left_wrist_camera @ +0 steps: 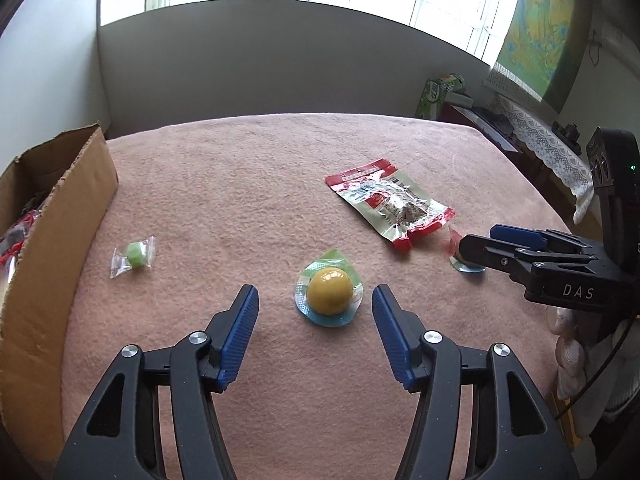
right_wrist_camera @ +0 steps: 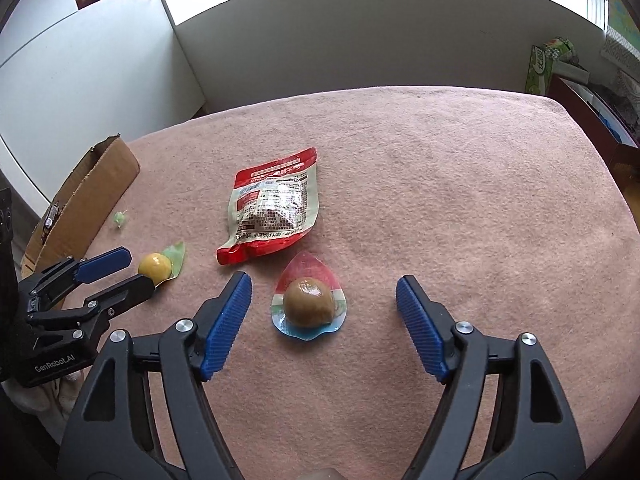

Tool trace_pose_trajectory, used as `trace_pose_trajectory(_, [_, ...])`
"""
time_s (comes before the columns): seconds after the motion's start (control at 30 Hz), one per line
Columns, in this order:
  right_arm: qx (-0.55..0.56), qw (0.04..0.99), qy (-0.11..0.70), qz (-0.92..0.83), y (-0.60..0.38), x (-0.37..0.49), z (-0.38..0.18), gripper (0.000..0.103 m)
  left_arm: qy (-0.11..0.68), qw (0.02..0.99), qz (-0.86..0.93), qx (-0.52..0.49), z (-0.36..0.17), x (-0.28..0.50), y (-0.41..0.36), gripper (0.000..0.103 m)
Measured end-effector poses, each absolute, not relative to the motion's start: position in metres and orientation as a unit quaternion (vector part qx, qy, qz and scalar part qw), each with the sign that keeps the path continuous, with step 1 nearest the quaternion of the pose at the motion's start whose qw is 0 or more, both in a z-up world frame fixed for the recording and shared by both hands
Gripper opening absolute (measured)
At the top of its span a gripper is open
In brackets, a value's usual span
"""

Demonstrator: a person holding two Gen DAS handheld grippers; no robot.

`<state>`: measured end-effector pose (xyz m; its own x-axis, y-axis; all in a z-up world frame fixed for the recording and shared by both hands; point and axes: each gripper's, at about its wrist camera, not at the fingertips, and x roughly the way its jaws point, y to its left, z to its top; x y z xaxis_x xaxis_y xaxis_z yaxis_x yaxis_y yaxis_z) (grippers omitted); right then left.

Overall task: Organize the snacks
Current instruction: 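Grasp the yellow round sweet with the left gripper while the right grasps the brown sweet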

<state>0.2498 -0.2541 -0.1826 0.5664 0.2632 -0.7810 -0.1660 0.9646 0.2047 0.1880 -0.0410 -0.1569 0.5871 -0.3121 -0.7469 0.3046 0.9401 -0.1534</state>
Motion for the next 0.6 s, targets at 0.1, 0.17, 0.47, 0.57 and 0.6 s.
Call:
trace_pose_trajectory(0.1, [0.042,0.884,0.451,0.113,-0.250,0.251,-0.186,0.069,0.429,0.886,-0.174,-0.009,-0.162,0.195,-0.043,0.058])
trace_pose_trajectory(0.17, [0.025,0.886,0.449,0.111,-0.244,0.249,-0.186,0.063,0.433,0.884,-0.175,-0.012,-0.164,0.197,-0.043,0.058])
trace_pose_trajectory(0.47, [-0.015,0.895,0.435,0.101,-0.232,0.241,-0.188,0.035,0.433,0.888,-0.156,0.003,-0.167,0.197,-0.047,0.038])
trace_pose_trajectory(0.57, [-0.009,0.895,0.434,0.102,-0.234,0.239,-0.187,0.034,0.431,0.889,-0.155,-0.001,-0.167,0.198,-0.045,0.036])
trace_pose_trajectory(0.6, [-0.009,0.895,0.434,0.102,-0.234,0.239,-0.187,0.034,0.431,0.889,-0.156,-0.004,-0.167,0.198,-0.044,0.035])
